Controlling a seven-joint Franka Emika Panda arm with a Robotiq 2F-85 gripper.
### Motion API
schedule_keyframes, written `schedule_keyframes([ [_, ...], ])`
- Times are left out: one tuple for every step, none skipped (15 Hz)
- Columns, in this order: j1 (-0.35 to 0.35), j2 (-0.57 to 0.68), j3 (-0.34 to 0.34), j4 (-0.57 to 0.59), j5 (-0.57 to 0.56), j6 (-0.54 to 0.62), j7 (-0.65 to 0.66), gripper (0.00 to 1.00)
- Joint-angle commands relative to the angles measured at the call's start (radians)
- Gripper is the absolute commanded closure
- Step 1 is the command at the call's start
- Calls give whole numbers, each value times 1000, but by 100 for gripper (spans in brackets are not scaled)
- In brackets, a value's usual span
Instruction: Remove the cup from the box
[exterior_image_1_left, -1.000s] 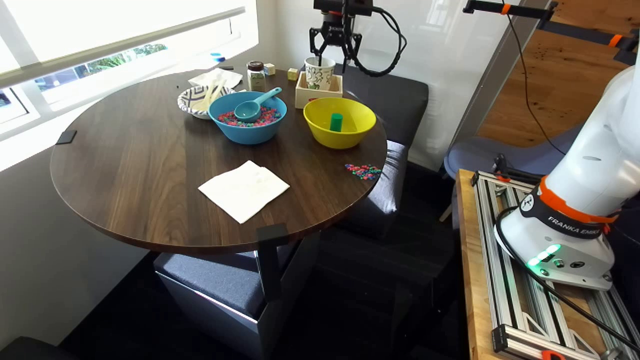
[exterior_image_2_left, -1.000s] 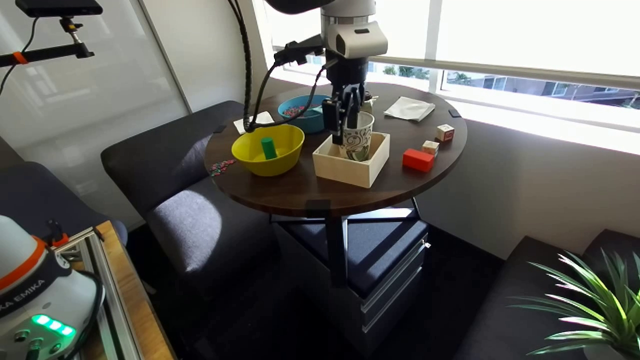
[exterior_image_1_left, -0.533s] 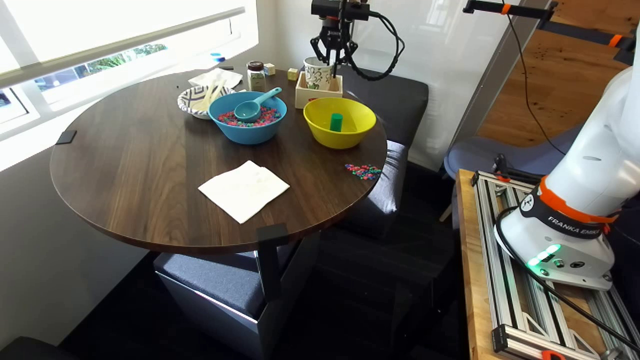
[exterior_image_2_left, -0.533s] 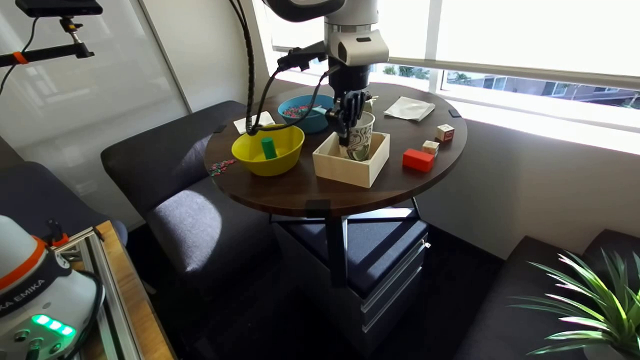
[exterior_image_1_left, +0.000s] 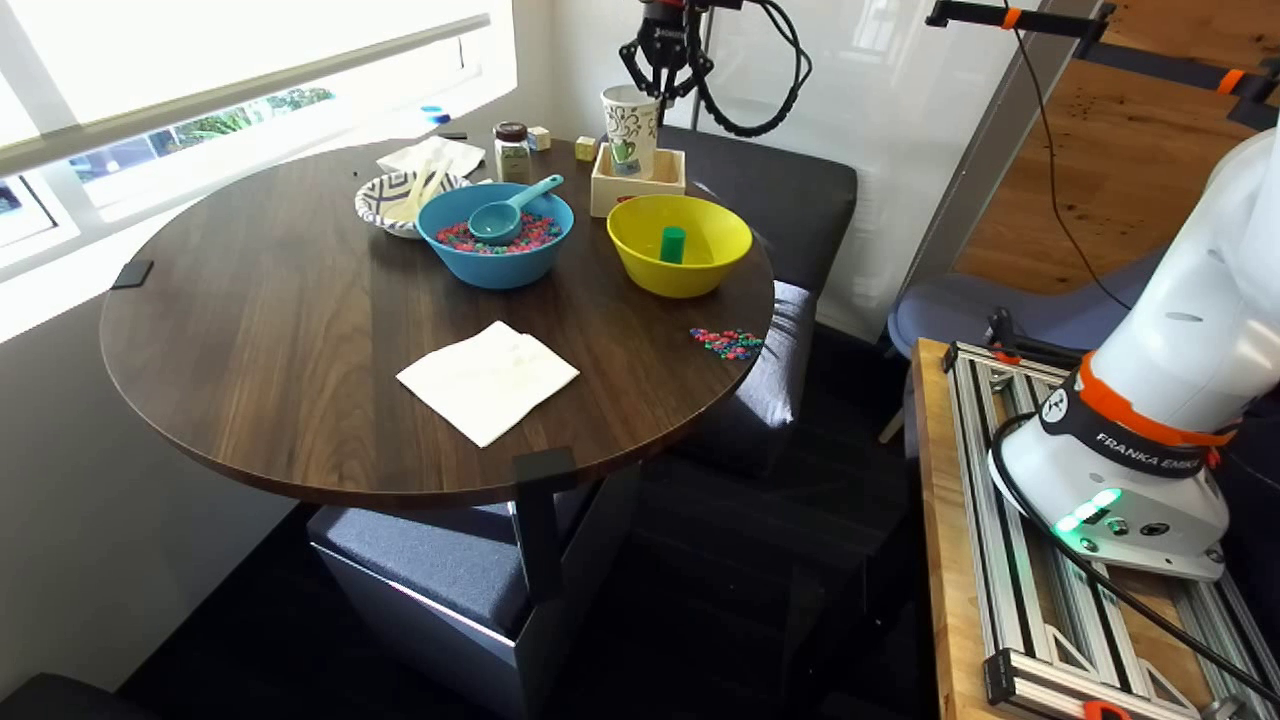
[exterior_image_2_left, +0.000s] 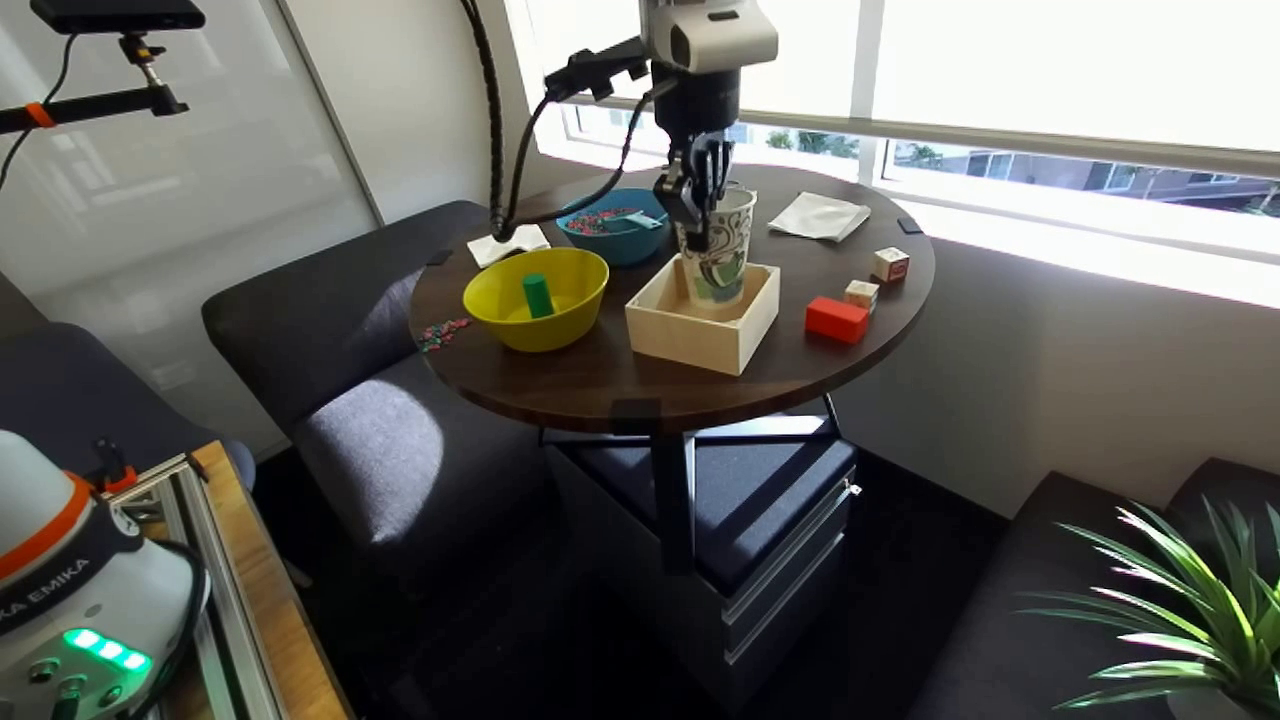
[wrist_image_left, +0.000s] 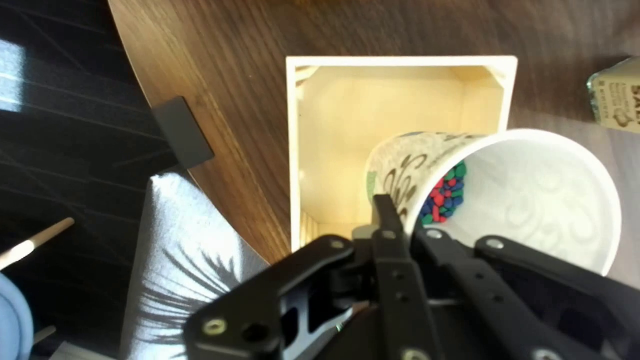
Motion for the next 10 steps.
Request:
schedule_keyframes([
  [13, -91, 12, 22, -19, -32, -88, 99],
  [17, -105, 23, 41, -17, -40, -142, 99],
  [33, -117, 40, 73, -16, -75, -162, 99],
  [45, -130, 54, 90, -15, -95, -191, 99],
  [64, -134, 74, 114, -14, -125, -209, 99],
  [87, -137, 97, 135, -15, -150, -215, 99],
  [108, -136, 118, 152, -14, -170, -229, 99],
  [132, -133, 142, 168, -12, -188, -236, 99],
  [153, -127, 164, 182, -8, -203, -250, 99],
  [173, -120, 185, 194, 0, -215, -268, 99],
])
